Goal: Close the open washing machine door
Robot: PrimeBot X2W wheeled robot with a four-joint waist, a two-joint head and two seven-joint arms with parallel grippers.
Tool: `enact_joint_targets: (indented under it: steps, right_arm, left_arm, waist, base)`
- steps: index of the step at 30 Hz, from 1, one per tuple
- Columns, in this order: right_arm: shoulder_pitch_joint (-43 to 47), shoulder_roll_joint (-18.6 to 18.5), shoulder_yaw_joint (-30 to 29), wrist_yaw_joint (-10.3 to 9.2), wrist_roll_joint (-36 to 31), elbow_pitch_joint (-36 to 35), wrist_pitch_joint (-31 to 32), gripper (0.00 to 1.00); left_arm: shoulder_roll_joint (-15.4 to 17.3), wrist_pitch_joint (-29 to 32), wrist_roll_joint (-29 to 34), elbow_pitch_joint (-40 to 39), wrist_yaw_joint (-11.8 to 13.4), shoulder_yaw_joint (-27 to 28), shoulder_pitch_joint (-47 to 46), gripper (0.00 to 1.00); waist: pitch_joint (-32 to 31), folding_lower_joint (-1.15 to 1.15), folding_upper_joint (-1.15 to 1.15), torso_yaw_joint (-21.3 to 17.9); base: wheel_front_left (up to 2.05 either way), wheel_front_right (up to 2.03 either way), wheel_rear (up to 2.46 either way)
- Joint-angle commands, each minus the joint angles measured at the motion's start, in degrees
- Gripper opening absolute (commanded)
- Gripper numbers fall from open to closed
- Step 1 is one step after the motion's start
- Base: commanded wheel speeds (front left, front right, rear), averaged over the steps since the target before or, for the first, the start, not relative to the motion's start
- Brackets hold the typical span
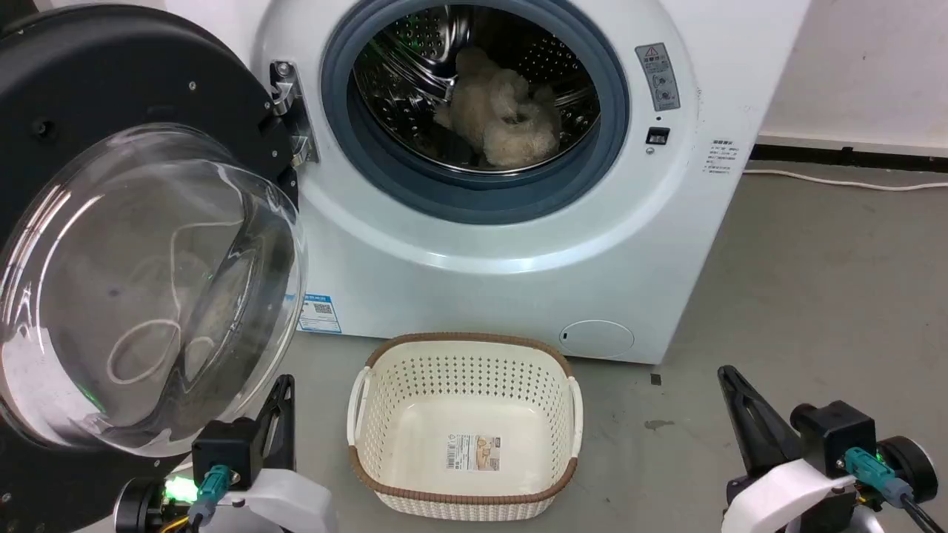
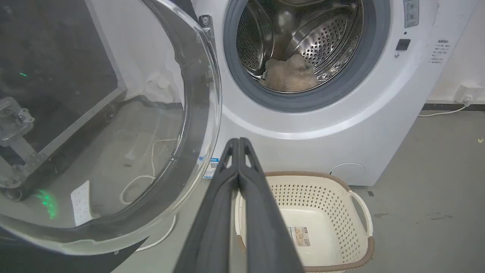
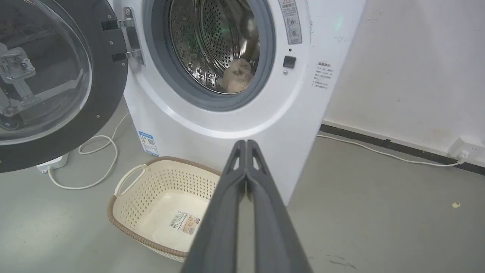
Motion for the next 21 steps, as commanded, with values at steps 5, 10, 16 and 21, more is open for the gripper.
enact_joint_targets:
  steps: [5,10,16,21]
  right_arm:
    - [-0.06,0.16,-0.15,0.05,0.26,-0.29,0.03,0.0]
    - [-0.06,0.16,-0.15,0.05,0.26,-0.29,0.03,0.0]
    - [-0.06,0.16,-0.15,0.05,0.26,-0.29,0.03,0.0]
    - [-0.06,0.16,-0.15,0.05,0.26,-0.29,0.03,0.0]
  left_arm:
    - [-0.04,0.02,0.16,-0.23,-0.25,0.05,-0.88,0.0]
    - [-0.04,0.02,0.16,-0.23,-0.25,0.05,-0.88,0.0]
    - [-0.04,0.02,0.16,-0.23,-0.25,0.05,-0.88,0.0]
    - [-0.04,0.02,0.16,-0.23,-0.25,0.05,-0.88,0.0]
  waist:
    - [0.0,0.0,0.0,0.0]
    - [0.0,0.0,0.0,0.0]
    - [0.0,0.0,0.0,0.0]
    - [0.0,0.0,0.0,0.0]
  base:
    - [0.0,0.0,0.0]
    - [0.0,0.0,0.0]
    - [0.0,0.0,0.0]
    - [0.0,0.0,0.0]
